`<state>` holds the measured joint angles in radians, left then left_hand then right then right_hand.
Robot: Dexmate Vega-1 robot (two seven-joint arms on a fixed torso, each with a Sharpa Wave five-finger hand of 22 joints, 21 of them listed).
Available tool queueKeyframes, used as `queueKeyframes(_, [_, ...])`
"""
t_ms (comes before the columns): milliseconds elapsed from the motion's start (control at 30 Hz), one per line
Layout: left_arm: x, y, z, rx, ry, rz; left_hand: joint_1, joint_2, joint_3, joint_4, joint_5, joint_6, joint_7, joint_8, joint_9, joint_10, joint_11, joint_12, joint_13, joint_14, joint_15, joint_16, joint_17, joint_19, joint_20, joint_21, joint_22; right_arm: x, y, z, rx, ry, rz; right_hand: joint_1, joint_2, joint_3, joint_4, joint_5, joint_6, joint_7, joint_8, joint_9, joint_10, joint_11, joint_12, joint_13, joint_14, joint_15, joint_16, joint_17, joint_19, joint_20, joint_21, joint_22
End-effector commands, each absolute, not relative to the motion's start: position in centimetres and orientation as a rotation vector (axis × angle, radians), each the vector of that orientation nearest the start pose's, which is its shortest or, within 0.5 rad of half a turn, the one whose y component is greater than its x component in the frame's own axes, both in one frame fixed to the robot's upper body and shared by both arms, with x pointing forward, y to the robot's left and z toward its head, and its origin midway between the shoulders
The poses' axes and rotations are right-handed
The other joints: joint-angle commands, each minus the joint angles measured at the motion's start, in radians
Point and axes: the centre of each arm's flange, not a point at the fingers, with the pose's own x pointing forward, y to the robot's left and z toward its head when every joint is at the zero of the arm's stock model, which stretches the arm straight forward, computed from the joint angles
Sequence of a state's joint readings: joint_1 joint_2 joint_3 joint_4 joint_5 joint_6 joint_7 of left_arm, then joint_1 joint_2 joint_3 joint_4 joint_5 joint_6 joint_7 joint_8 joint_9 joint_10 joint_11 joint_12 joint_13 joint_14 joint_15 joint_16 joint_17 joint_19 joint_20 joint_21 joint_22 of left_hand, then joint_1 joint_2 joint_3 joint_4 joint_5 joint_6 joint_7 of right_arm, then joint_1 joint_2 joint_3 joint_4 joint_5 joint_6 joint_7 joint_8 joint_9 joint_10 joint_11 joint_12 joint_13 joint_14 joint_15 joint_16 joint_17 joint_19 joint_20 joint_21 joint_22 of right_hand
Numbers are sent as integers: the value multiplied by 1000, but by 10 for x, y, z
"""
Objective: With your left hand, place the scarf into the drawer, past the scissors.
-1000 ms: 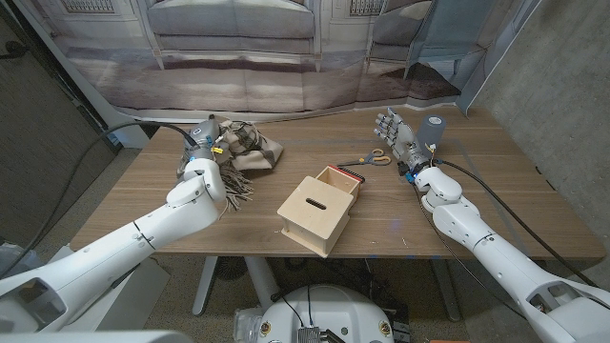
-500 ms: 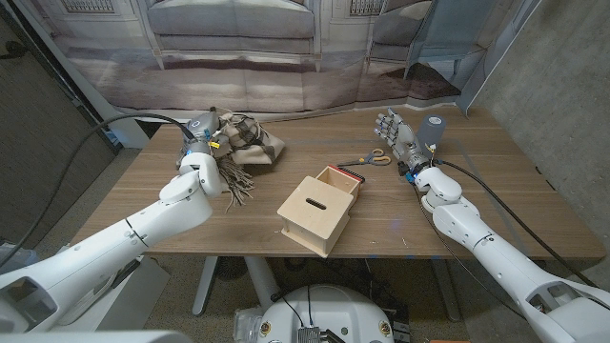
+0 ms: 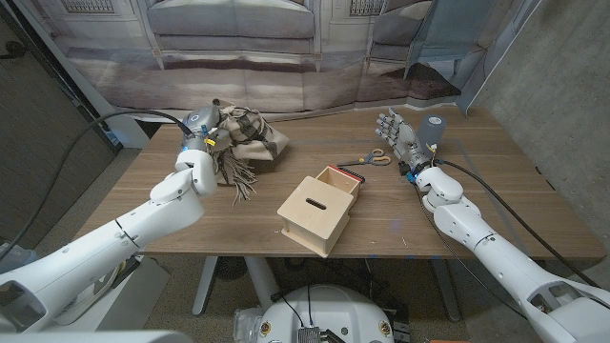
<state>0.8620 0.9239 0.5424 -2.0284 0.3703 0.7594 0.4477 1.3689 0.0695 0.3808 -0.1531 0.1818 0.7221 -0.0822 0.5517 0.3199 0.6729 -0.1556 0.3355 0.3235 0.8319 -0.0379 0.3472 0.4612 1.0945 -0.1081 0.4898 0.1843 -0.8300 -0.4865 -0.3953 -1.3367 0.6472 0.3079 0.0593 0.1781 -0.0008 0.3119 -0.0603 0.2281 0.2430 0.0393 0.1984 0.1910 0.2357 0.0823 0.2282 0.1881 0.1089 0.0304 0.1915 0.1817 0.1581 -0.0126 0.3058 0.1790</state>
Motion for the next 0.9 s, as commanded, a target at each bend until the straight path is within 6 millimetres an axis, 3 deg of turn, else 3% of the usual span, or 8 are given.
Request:
queueKeyframes(33, [539, 303, 70, 1220, -655, 604, 25, 51, 17, 24, 3, 75, 62, 6, 1, 13, 3, -3, 4, 70, -183, 5, 7, 2, -4, 9, 2, 645, -261, -14, 51, -639, 278, 0, 9, 3, -7, 1, 10, 1, 2, 3, 9, 0, 3, 5, 10, 3, -2, 2, 12, 1, -1, 3])
queueKeyframes(900, [528, 297, 73, 1240, -878, 548, 13, 38, 3, 24, -6, 89, 46, 8, -12, 22, -19, -11, 16, 79, -190, 2, 32, -5, -5, 20, 4, 644, -264, -14, 71, -655, 285, -1, 10, 1, -8, 0, 10, 3, 2, 3, 10, -1, 2, 5, 17, 2, -1, 2, 19, -2, -7, 3])
